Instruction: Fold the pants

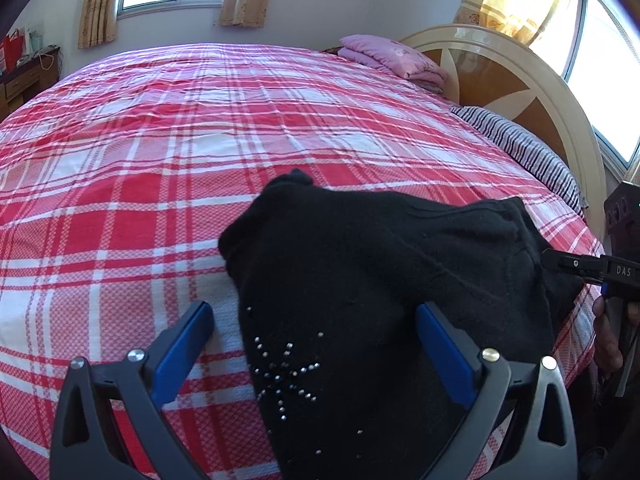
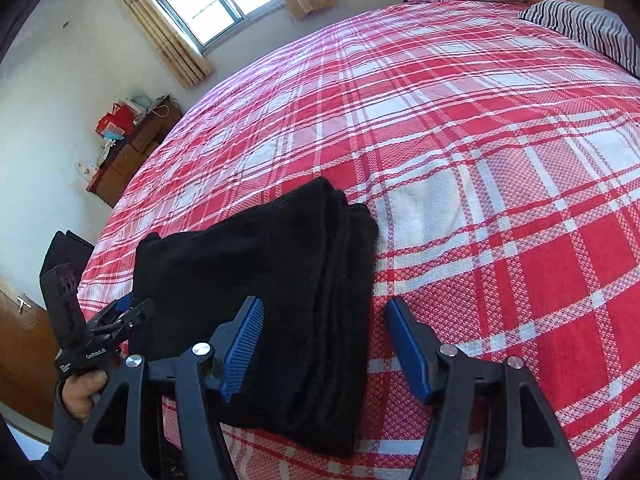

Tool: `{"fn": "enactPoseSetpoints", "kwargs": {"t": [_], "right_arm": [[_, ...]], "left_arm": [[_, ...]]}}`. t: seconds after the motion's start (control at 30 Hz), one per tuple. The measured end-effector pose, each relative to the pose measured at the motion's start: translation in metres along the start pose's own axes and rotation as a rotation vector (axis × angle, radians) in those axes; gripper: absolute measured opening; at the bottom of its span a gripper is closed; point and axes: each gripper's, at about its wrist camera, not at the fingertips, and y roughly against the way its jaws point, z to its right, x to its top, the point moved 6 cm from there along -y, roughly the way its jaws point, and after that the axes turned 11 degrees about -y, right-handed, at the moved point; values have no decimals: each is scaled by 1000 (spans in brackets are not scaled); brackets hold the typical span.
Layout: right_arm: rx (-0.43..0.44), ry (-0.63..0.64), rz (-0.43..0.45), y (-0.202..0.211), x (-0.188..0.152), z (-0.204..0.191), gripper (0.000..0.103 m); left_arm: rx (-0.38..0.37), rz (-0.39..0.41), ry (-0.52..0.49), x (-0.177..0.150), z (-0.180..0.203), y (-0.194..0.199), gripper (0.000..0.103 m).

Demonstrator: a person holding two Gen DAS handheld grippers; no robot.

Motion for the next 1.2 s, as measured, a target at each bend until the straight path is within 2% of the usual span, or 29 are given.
{"fn": "enactPoseSetpoints", "kwargs": {"t": [0.17, 0.2, 0.23, 0.3, 0.37, 0.5, 0.57, 0.6, 0.63, 0.7, 0.9, 1.07, 1.2], "right_arm": [[-8, 21, 20, -7, 0, -2, 56], [-5, 28, 23, -8, 0, -2, 51], [1, 39, 24, -7, -1, -4, 49], [37, 43, 17, -6, -2, -6, 39], [86, 18, 2, -5, -2, -5, 35], [129, -16, -4, -4, 0, -2, 30], [134, -16, -2, -3, -1, -3, 29], [132, -8, 1, -3, -1, -5, 28], [130, -1, 3, -2, -2, -6, 28], [126, 14, 10, 0, -2, -10, 26], [141, 69, 40, 17, 1, -33, 25], [163, 160, 51, 25, 15, -73, 25], [178, 240, 39, 12, 33, -111, 25]], "left_arm": [[-17, 4, -9, 3, 2, -3, 100], [-24, 3, -10, 3, 3, -3, 95], [-37, 5, -12, 3, 4, -2, 84], [-75, 9, 5, 3, 4, 2, 74], [-112, 16, 47, 2, -1, 5, 66], [-221, 41, 183, -2, -21, 7, 51], [-257, 52, 212, -4, -25, 8, 49], [-260, 54, 212, -4, -25, 8, 44], [-262, 53, 209, -5, -25, 8, 35], [-297, 48, 223, -5, -23, 7, 24], [-297, 66, 237, -1, -22, 20, 13], [-284, 105, 227, 7, -32, 41, 12], [-237, 132, 224, 9, -56, 59, 12]]}}
